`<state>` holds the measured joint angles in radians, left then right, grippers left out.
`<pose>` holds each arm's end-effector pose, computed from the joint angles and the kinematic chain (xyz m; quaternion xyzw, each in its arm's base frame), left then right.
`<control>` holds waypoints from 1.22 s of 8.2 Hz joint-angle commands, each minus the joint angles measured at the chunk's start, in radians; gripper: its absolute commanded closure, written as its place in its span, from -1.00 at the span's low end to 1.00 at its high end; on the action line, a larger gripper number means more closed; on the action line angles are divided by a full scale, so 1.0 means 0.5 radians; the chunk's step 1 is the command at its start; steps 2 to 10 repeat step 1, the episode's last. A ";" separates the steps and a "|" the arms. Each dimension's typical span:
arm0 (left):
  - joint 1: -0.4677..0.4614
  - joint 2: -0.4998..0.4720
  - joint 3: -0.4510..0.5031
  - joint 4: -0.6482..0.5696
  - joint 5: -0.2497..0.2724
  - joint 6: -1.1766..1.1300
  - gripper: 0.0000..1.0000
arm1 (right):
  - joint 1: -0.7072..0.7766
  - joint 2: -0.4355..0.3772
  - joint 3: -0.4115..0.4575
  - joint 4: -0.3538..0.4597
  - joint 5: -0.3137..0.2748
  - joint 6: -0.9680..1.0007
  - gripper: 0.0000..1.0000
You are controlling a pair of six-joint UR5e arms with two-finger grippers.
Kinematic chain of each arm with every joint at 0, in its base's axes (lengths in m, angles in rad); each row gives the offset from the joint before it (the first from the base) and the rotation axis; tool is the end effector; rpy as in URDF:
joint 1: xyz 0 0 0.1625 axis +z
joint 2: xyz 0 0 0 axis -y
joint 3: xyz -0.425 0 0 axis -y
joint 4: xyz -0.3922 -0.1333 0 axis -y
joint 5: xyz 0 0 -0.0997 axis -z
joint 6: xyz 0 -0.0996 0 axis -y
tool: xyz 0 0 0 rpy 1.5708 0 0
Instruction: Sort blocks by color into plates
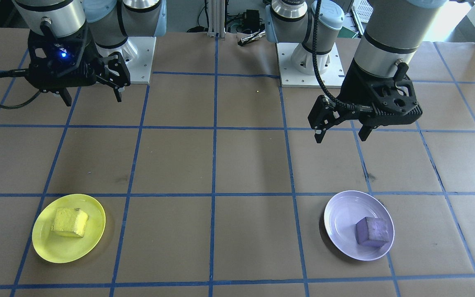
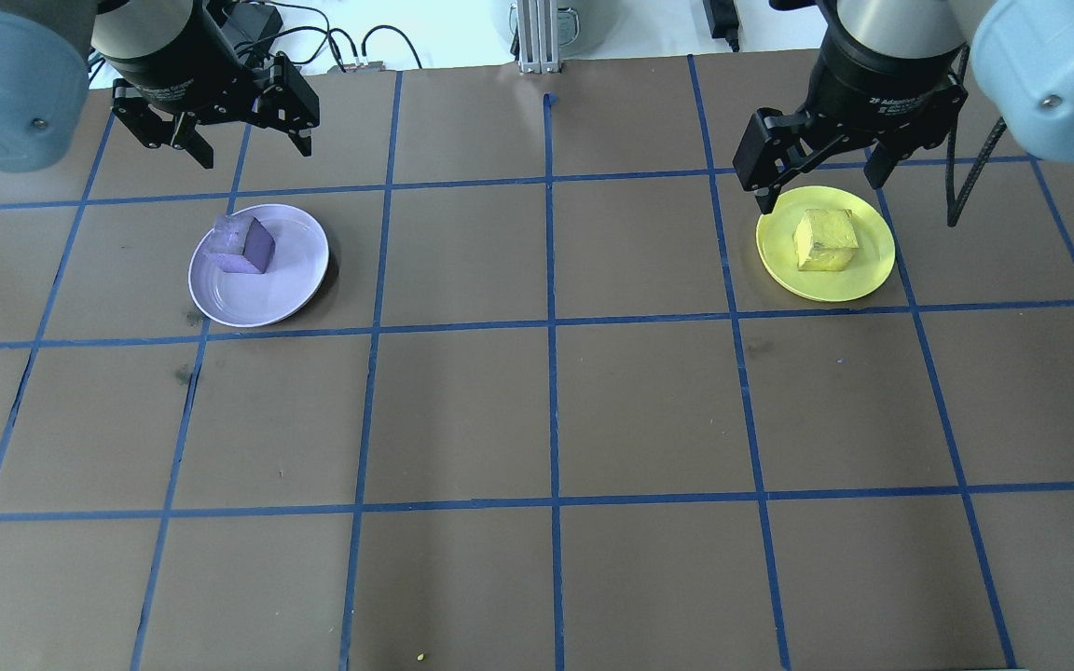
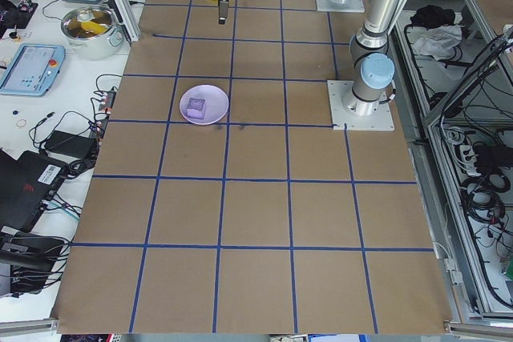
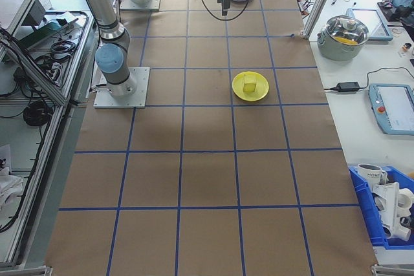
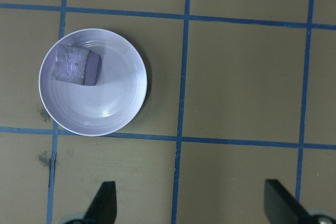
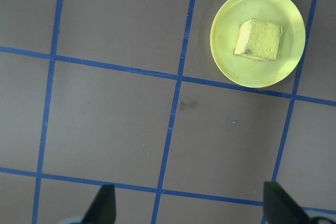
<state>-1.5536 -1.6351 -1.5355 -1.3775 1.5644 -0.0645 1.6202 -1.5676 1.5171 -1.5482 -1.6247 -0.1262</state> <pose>-0.1247 -0.5362 0.4933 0.0404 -0.9958 0.0820 0.0051 0.1522 -0.4886 0.5107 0.0873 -0.9957 0.0129 0.0275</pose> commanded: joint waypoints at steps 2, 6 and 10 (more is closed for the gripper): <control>-0.007 0.082 -0.077 0.000 0.010 -0.003 -1.00 | 0.002 0.000 0.003 -0.011 0.003 0.004 -1.00; -0.007 0.082 -0.077 0.000 0.010 -0.003 -1.00 | 0.002 0.000 0.003 -0.011 0.003 0.004 -1.00; -0.007 0.082 -0.077 0.000 0.010 -0.003 -1.00 | 0.002 0.000 0.003 -0.011 0.003 0.004 -1.00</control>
